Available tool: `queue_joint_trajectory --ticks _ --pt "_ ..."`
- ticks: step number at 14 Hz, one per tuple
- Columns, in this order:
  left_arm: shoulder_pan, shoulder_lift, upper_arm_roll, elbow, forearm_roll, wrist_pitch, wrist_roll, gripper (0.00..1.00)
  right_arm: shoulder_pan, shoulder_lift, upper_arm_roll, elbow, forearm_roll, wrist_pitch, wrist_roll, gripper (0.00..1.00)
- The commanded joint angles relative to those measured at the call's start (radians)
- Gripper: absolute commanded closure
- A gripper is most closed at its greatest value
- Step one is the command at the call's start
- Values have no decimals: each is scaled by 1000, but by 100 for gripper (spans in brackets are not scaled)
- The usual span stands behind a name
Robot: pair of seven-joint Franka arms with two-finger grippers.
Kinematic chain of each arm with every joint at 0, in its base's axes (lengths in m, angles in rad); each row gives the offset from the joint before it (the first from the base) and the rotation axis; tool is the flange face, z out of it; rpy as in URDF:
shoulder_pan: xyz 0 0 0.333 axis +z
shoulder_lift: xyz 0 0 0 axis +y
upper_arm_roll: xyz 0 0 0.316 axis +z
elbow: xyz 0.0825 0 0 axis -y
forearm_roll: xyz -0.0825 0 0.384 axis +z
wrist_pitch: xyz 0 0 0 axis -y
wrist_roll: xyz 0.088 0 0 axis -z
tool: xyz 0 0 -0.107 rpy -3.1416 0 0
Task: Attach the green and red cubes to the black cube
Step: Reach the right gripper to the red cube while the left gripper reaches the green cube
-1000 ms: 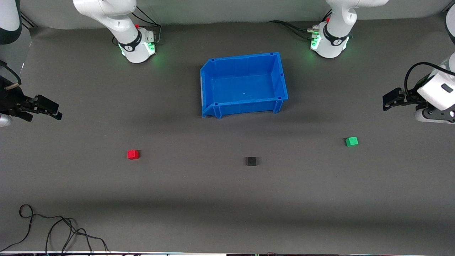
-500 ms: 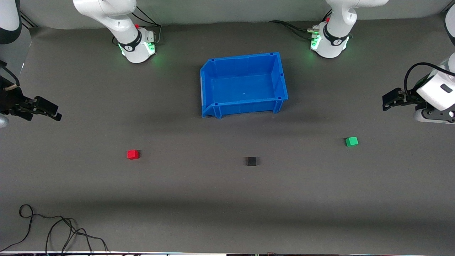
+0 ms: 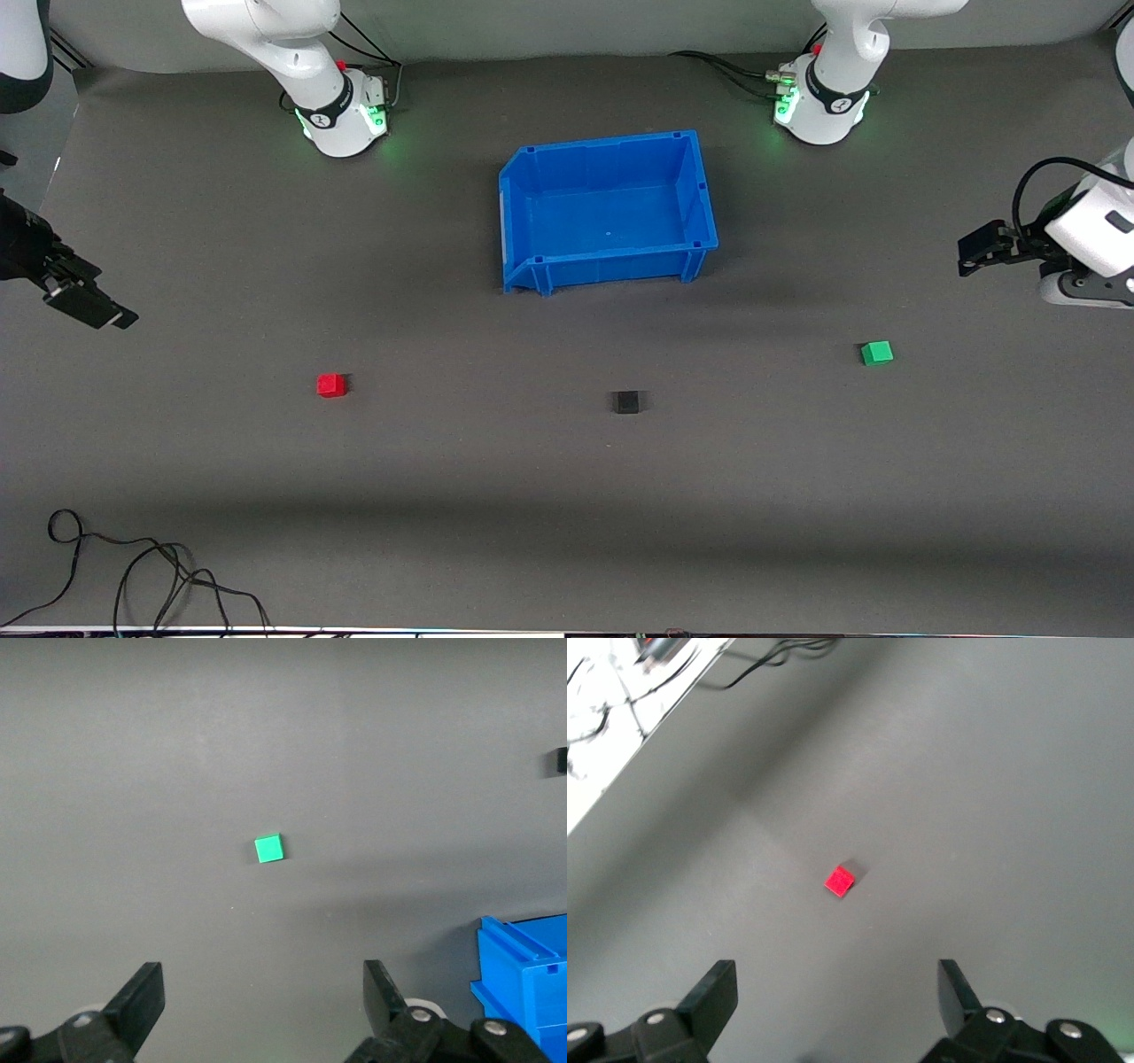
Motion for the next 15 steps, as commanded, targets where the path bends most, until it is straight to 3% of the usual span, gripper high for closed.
queue_joint_trajectory --ticks 1,3,10,12,15 --pt "33 25 -6 -8 -1 -1 9 0 19 19 -2 33 54 -29 306 0" --pt "38 62 -8 -13 -1 12 9 0 19 22 -2 32 68 -31 422 0" --pt "38 206 -8 -63 -9 163 4 0 -18 138 -31 -33 276 -34 447 0" --pt "40 213 -8 -137 -7 266 6 0 -33 194 -48 -71 376 4 442 0" --pt "56 228 -8 -287 -7 506 9 0 -30 208 -59 -212 417 195 424 0"
